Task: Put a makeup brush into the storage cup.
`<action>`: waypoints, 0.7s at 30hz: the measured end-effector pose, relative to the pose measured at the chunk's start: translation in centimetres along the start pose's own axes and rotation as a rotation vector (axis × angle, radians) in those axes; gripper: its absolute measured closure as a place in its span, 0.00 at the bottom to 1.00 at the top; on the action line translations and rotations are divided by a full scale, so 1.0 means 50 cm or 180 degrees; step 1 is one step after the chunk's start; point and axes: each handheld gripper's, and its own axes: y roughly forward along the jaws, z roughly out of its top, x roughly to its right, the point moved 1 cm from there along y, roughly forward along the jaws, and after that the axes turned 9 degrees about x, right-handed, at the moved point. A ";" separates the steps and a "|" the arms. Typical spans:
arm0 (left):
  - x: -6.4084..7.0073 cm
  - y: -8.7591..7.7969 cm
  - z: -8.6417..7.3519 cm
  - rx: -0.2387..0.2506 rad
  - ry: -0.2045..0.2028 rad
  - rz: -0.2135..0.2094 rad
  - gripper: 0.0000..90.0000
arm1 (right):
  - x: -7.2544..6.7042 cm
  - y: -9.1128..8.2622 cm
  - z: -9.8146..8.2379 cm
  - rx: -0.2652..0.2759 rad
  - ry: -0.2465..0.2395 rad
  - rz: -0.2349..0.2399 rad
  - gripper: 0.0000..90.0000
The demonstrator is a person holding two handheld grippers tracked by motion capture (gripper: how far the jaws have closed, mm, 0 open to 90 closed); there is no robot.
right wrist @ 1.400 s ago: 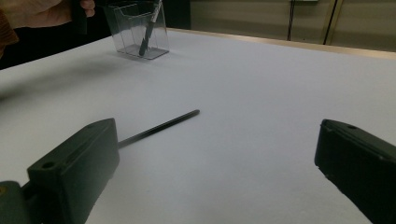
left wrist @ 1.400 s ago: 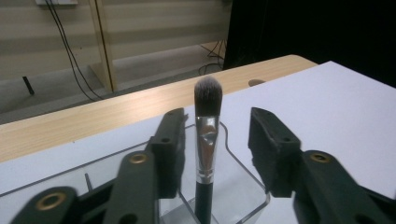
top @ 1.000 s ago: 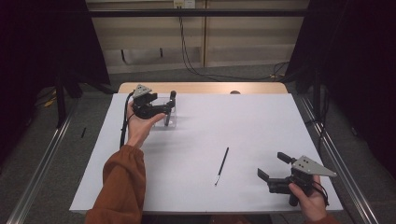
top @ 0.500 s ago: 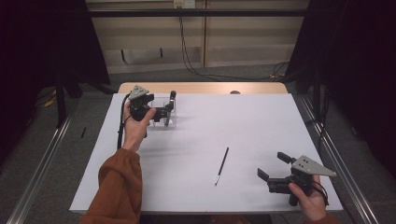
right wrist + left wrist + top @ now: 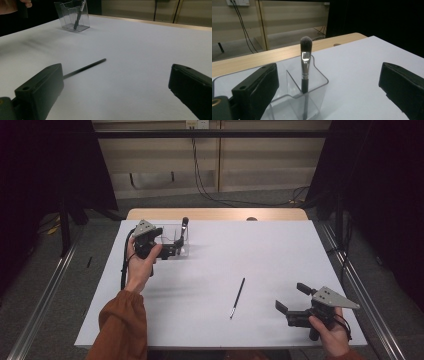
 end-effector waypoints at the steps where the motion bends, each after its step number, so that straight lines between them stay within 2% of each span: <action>1: 0.002 -0.004 0.000 -0.0014 0.0082 0.0037 0.03 | 0.000 0.000 0.000 0.0001 -0.0002 0.0000 0.00; 2: 0.003 -0.008 -0.001 -0.0014 0.0112 0.0075 0.03 | 0.000 0.000 0.000 0.0004 0.0001 -0.0002 0.00; 5: 0.002 -0.025 -0.006 -0.0001 0.0040 0.0042 0.03 | 0.001 -0.001 0.000 0.0009 -0.0004 -0.0002 0.00; 7: 0.002 -0.034 -0.013 -0.0018 0.0080 0.0044 0.03 | 0.000 0.000 0.000 0.0012 0.0006 -0.0005 0.00; 9: 0.001 -0.043 -0.020 -0.0029 0.0049 0.0041 0.03 | 0.000 0.000 0.000 -0.0001 0.0000 -0.0001 0.00; 15: 0.013 -0.070 -0.032 -0.0003 0.0085 0.0077 0.04 | 0.001 0.001 0.000 -0.0005 0.0011 -0.0008 0.00; 17: 0.016 -0.078 -0.036 -0.0014 0.0059 0.0033 0.04 | 0.001 0.001 0.000 -0.0004 -0.0007 -0.0002 0.00; 19: 0.020 -0.087 -0.038 -0.0017 0.0112 0.0056 0.05 | 0.000 0.000 0.000 0.0005 -0.0003 -0.0004 0.00; 21: 0.022 -0.095 -0.041 -0.0008 0.0071 0.0082 0.05 | 0.001 0.000 0.000 0.0001 0.0001 -0.0007 0.00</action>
